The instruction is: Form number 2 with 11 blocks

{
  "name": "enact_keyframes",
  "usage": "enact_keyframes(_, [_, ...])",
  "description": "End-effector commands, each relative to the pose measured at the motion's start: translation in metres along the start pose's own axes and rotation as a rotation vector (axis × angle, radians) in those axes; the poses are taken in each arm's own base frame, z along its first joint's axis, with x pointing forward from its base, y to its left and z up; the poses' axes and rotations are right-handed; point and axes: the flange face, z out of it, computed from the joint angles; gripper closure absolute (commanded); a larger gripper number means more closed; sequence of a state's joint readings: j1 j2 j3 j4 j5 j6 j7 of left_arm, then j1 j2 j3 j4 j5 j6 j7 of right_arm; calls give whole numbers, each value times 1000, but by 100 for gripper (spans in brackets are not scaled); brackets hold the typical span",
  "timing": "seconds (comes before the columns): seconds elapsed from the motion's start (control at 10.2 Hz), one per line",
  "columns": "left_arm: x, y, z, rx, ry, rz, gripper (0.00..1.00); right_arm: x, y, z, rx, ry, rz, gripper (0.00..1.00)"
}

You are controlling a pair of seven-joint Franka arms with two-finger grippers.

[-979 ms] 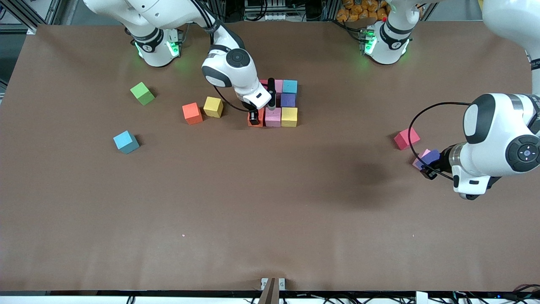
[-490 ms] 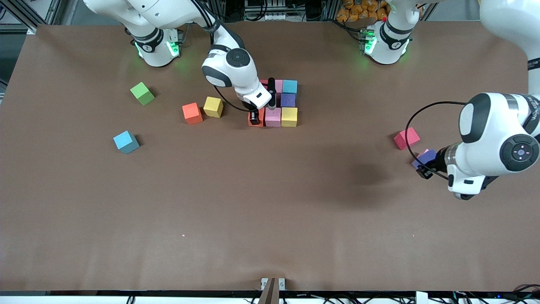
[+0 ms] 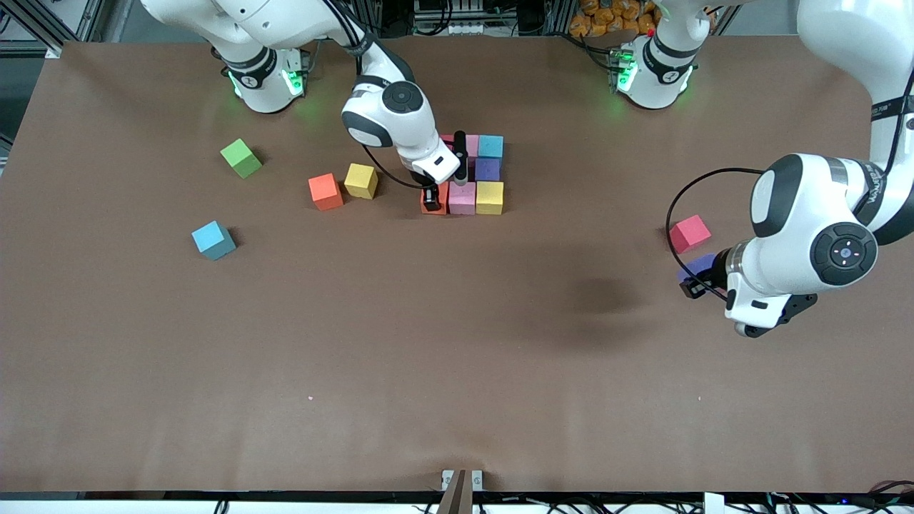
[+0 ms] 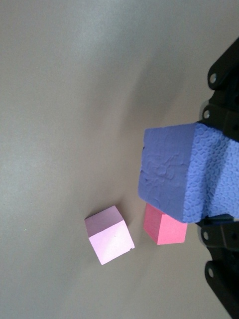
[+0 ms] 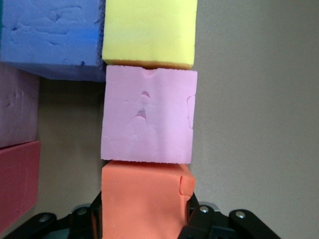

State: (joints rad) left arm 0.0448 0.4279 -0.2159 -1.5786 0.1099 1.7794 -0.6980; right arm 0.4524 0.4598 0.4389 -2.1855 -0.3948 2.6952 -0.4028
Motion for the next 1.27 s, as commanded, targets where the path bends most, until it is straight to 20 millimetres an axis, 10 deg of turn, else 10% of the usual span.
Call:
enact_keyframes(0.0, [4, 6, 5, -18, 34, 43, 92, 0, 0, 1, -6, 18, 3, 60])
enact_keyframes(0.49, [-1, 26, 7, -54, 58, 75, 90, 1, -1, 5, -4, 42, 4, 40])
enact_keyframes(0.88, [1, 31, 15, -63, 48, 124, 89, -1, 0, 4, -4, 35, 5, 0])
enact_keyframes(1.17, [-10, 47, 19, -81, 39, 157, 89, 3, 3, -17, -29, 42, 1, 0])
